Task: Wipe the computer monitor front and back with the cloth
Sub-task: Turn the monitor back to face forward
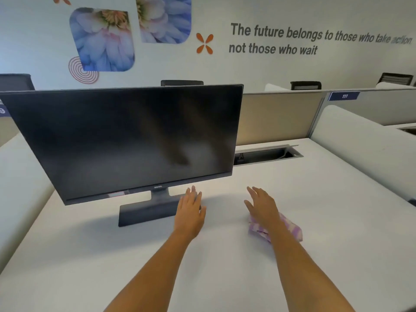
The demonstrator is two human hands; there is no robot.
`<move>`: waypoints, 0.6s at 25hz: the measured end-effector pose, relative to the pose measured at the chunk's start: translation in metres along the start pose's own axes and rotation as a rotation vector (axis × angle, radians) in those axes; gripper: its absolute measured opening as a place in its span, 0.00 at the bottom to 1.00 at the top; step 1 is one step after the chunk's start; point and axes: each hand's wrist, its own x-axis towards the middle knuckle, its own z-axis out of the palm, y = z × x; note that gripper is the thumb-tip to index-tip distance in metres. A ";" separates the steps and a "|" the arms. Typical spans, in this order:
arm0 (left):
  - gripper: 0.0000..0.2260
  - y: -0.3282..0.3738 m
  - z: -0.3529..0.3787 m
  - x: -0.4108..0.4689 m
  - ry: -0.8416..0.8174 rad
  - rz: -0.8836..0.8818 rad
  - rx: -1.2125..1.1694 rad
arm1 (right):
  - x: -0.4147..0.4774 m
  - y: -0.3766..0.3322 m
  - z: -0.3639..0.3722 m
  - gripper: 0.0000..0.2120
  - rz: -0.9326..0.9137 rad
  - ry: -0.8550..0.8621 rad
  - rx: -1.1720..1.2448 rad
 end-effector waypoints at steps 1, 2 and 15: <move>0.23 0.015 0.015 0.000 -0.041 -0.023 -0.030 | -0.004 0.018 0.003 0.25 -0.003 -0.046 -0.012; 0.23 0.030 0.029 0.000 -0.078 -0.052 -0.071 | -0.008 0.033 0.004 0.25 -0.010 -0.086 -0.012; 0.19 0.185 0.097 0.021 -0.206 -0.593 -0.845 | -0.008 0.121 0.009 0.23 -0.110 -0.206 0.417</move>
